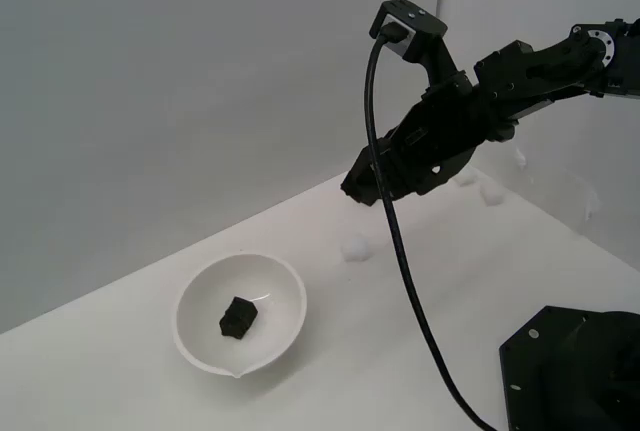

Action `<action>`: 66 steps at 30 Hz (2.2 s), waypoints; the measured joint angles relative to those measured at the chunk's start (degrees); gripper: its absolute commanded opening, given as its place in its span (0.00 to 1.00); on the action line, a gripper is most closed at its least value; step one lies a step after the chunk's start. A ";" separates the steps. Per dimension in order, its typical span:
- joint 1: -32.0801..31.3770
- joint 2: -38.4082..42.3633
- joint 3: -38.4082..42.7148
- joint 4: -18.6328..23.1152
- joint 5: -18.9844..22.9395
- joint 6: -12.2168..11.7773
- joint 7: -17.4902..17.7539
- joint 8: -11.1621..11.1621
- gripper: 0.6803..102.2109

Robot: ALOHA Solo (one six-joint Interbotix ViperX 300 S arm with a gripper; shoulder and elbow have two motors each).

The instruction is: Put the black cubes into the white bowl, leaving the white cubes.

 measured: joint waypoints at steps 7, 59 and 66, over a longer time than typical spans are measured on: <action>-7.03 -1.14 -1.14 0.00 -0.09 0.00 -3.25 -4.13 0.02; -24.70 -20.21 -20.65 -5.10 -5.10 -3.16 -13.80 -6.33 0.67; -20.83 -16.70 -17.05 -4.31 -4.31 -2.37 -13.80 -5.36 0.67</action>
